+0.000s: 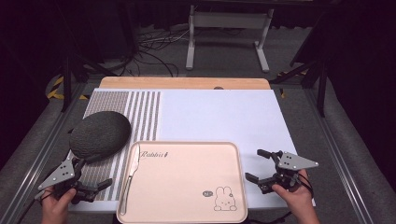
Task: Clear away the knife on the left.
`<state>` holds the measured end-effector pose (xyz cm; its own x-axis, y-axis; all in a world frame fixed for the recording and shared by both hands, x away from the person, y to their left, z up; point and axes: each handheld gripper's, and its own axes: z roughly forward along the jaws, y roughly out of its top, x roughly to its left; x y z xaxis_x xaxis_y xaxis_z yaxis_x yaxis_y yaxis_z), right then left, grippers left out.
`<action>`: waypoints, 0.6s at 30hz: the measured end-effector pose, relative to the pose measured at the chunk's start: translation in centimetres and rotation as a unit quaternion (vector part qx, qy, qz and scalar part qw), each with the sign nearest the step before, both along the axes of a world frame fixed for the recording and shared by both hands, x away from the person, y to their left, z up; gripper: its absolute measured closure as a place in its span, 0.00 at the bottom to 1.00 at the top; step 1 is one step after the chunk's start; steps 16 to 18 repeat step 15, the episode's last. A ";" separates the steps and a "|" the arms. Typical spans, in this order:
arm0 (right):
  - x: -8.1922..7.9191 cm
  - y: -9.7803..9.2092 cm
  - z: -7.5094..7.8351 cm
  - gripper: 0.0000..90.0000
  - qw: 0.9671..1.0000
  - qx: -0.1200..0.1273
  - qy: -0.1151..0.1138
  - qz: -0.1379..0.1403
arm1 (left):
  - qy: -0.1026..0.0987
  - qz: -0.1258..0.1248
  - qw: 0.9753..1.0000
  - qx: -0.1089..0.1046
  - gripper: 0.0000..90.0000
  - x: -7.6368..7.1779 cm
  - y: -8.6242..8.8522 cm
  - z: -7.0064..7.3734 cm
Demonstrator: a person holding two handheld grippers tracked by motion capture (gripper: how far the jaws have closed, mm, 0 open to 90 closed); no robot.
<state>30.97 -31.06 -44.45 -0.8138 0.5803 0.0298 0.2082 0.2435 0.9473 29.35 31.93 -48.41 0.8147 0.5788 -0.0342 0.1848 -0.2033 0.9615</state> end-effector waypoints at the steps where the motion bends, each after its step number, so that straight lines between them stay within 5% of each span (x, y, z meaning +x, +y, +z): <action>1: 0.0 0.0 0.0 0.03 1.000 0.001 0.000 -0.001 | 0.001 0.000 1.000 0.003 0.03 0.0 0.0 0.0; 5: 0.0 -0.1 -0.1 0.03 1.000 0.004 0.001 -0.003 | 0.000 -0.001 1.000 0.013 0.03 0.0 -0.2 0.0; 18: 0.0 -0.1 -0.1 0.03 1.000 0.006 0.007 -0.010 | 0.026 0.008 1.000 -0.011 0.03 -0.1 -0.5 0.4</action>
